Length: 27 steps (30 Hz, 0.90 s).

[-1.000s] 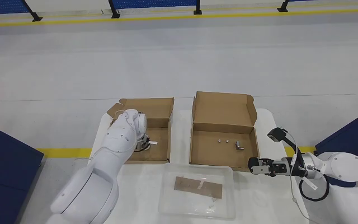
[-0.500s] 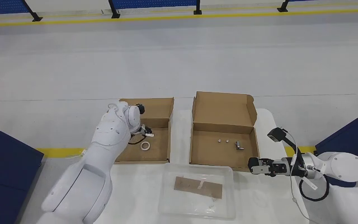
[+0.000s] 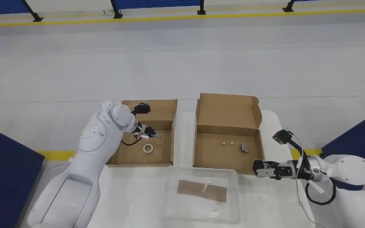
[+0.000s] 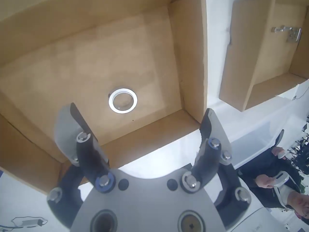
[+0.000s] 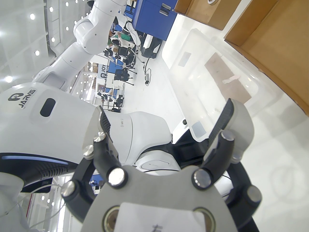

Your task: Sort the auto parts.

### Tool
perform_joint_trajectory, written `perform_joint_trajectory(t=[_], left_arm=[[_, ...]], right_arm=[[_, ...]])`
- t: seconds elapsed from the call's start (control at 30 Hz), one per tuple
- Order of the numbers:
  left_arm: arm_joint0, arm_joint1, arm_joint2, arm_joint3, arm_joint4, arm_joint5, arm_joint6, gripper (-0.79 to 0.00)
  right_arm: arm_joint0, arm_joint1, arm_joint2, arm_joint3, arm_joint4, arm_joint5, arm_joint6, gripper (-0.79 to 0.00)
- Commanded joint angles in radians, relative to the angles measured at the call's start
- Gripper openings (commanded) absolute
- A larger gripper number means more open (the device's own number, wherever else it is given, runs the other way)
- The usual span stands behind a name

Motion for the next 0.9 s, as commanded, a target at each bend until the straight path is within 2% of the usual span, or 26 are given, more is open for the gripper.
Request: perform_joint_trajectory(t=[0.0,0.13,0.23,0.4,0.47,0.57,0.87], left_arm=[[0.000,0.000,0.000,0.000,0.000,0.000,0.000,0.000],[0.004,0.001,-0.003,0.003,-0.007,0.001,0.006,0.000],[0.020,0.012,-0.045,0.008,-0.077,-0.014,0.034,0.000],[0.088,0.037,-0.138,-0.043,-0.282,-0.153,0.000,0.000],[0.126,0.047,-0.176,-0.083,-0.384,-0.206,-0.048,0.000],[0.180,0.062,-0.222,-0.158,-0.502,-0.231,-0.117,0.000],[0.374,0.115,-0.314,-0.472,-0.697,-0.123,-0.225,0.000]], right_arm=[[0.000,0.000,0.000,0.000,0.000,0.000,0.000,0.000],[0.000,0.000,0.000,0.000,0.000,0.000,0.000,0.000],[0.000,0.000,0.000,0.000,0.000,0.000,0.000,0.000],[0.000,0.000,0.000,0.000,0.000,0.000,0.000,0.000],[0.000,0.000,0.000,0.000,0.000,0.000,0.000,0.000],[0.000,0.000,0.000,0.000,0.000,0.000,0.000,0.000],[0.000,0.000,0.000,0.000,0.000,0.000,0.000,0.000]])
